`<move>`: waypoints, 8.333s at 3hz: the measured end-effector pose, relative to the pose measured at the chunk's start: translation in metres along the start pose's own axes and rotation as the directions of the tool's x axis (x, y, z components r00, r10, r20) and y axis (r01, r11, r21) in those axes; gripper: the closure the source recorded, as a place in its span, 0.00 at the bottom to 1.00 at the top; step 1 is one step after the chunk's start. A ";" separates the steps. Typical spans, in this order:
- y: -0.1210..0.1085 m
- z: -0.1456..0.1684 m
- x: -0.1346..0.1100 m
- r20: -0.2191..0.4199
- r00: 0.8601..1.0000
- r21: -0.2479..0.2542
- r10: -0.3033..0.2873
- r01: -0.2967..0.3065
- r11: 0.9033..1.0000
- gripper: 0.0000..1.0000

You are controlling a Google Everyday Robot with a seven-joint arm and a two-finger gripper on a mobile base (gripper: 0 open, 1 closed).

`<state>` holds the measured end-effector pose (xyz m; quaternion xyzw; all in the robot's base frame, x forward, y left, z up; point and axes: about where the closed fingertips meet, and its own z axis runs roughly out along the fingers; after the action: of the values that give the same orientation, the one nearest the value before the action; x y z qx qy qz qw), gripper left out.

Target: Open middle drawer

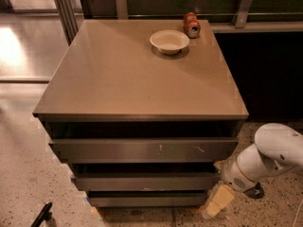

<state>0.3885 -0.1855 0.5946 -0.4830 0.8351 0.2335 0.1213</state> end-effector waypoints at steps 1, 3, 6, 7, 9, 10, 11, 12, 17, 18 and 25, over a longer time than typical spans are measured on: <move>-0.001 0.013 0.004 -0.009 1.000 -0.029 0.004 -0.005 1.000 0.00; 0.003 0.047 0.021 -0.036 0.999 -0.118 0.007 -0.012 0.993 0.00; 0.000 0.080 0.031 -0.021 1.000 -0.179 0.023 -0.026 0.984 0.00; -0.003 0.090 0.023 0.063 0.998 -0.142 0.014 -0.005 0.990 0.00; -0.036 0.102 -0.003 0.184 0.983 0.021 -0.008 0.004 1.000 0.00; -0.036 0.102 -0.004 0.185 0.983 0.020 -0.007 0.004 1.000 0.00; -0.041 0.119 -0.018 0.225 0.974 0.002 -0.006 0.005 1.000 0.00; -0.044 0.130 -0.023 0.253 0.967 -0.022 -0.008 0.014 1.000 0.00; -0.017 0.150 -0.003 0.243 0.970 -0.131 -0.010 0.044 0.990 0.00; -0.017 0.150 -0.003 0.243 0.970 -0.131 -0.010 0.044 0.990 0.00; -0.008 0.170 0.000 0.243 0.970 -0.202 0.028 0.022 0.979 0.00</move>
Offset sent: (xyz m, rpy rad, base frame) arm -0.0052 0.0077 -0.0374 0.0176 0.0845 0.0371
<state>0.3914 -0.1022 0.4458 -0.4590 0.7864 0.3755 0.1730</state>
